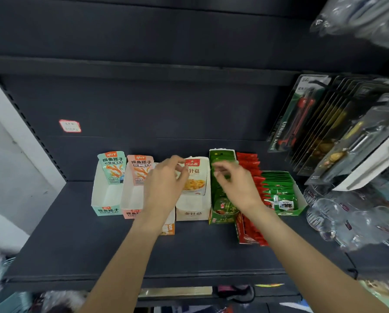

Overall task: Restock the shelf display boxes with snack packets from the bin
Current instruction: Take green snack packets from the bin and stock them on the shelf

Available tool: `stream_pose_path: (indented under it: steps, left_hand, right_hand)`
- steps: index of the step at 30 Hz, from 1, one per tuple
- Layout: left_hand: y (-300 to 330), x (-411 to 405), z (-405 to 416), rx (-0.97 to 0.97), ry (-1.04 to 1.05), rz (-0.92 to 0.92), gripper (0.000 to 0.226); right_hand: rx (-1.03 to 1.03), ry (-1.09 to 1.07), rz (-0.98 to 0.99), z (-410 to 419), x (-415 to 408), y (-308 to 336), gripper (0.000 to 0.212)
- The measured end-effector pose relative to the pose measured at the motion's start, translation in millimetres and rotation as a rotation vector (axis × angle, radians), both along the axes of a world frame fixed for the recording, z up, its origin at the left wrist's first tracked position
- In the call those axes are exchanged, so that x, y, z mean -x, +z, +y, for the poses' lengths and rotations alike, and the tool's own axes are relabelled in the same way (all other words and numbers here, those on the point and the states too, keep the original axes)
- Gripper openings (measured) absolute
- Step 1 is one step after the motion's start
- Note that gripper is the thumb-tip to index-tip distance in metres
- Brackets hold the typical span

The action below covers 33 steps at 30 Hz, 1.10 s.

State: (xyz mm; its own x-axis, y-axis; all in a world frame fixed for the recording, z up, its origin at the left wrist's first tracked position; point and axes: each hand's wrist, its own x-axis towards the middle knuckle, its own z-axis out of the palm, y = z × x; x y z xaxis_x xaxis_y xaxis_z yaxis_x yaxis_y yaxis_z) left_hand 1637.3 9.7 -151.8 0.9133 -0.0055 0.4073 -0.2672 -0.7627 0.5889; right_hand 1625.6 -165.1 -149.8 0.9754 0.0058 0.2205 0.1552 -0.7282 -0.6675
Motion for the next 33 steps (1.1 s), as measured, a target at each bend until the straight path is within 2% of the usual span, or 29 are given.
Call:
stream_pose_path:
  steps: [3, 5, 14, 21, 27, 33]
  left_hand:
    - [-4, 42, 16, -0.090, 0.073, -0.036, 0.024]
    - [-13, 74, 27, -0.094, 0.093, 0.002, 0.023]
    - [-71, 248, 104, 0.175, 0.110, 0.481, 0.025]
    - [-108, 354, 193, 0.227, 0.322, 0.553, 0.020]
    - [-135, 393, 265, 0.149, 0.363, 0.556, 0.023]
    - [-170, 391, 328, -0.031, 0.233, 0.602, 0.055]
  right_hand:
    - [0.057, 0.044, -0.011, 15, 35, -13, 0.034]
    - [0.082, 0.094, -0.009, 26, 63, -23, 0.034]
    - [0.001, 0.321, 0.282, 88, 197, -68, 0.033]
    - [-0.087, 0.412, 0.431, 161, 265, -94, 0.032]
    - [-0.118, 0.419, 0.543, 238, 301, -125, 0.032]
    - [-0.091, 0.287, 0.646, 304, 323, -169, 0.044]
